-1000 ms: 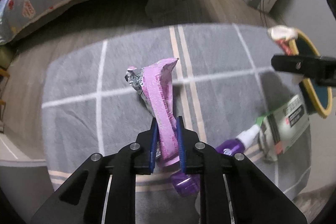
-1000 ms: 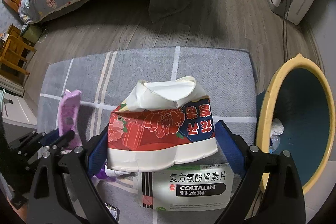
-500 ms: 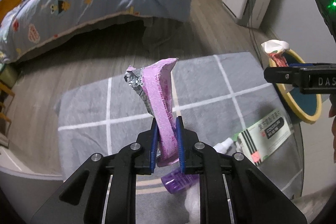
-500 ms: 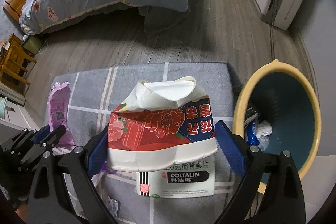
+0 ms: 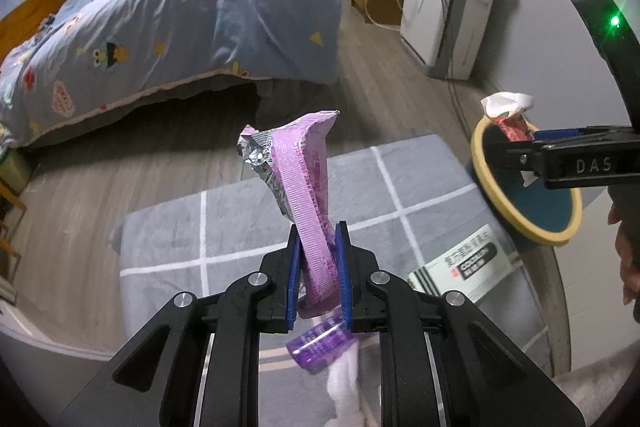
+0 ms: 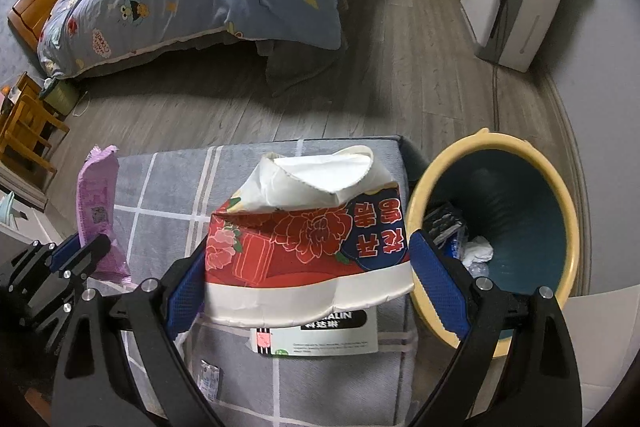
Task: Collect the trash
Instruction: 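Carry the paper cup and pink wrapper toward the bin with both tools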
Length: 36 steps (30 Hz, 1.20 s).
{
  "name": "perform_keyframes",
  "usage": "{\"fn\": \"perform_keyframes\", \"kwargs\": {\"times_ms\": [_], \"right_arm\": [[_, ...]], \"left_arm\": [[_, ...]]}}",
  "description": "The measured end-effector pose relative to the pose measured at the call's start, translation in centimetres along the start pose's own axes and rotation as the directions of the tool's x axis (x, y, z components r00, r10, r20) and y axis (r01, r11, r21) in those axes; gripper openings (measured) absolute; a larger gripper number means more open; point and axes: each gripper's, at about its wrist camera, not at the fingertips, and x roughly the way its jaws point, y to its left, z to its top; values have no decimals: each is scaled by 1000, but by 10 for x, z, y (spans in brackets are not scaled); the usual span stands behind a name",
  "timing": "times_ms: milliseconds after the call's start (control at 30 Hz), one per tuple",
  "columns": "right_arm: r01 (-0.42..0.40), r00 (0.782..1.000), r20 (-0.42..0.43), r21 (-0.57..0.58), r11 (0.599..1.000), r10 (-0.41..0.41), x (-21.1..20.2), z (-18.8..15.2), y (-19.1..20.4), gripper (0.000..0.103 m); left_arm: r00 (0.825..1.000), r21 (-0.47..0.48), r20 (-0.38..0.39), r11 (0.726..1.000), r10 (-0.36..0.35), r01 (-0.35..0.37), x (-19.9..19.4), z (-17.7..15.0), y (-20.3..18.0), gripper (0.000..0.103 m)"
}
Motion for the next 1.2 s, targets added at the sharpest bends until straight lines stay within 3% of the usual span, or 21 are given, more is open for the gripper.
{"fn": "perform_keyframes", "kwargs": {"times_ms": [300,800,1200], "right_arm": [[44,999,8,21,999,-44,-7,-9,-26,91],[95,995,-15,142,985,-94,-9,-21,-113,91],[116,993,-42,267,957,-109,-11,-43,-192,91]], "left_arm": [[999,30,21,999,-39,38,-5,10,-24,18],[994,127,-3,986,-107,107,18,25,-95,18],[982,217,-36,958,-186,189,43,30,-164,18]]}}
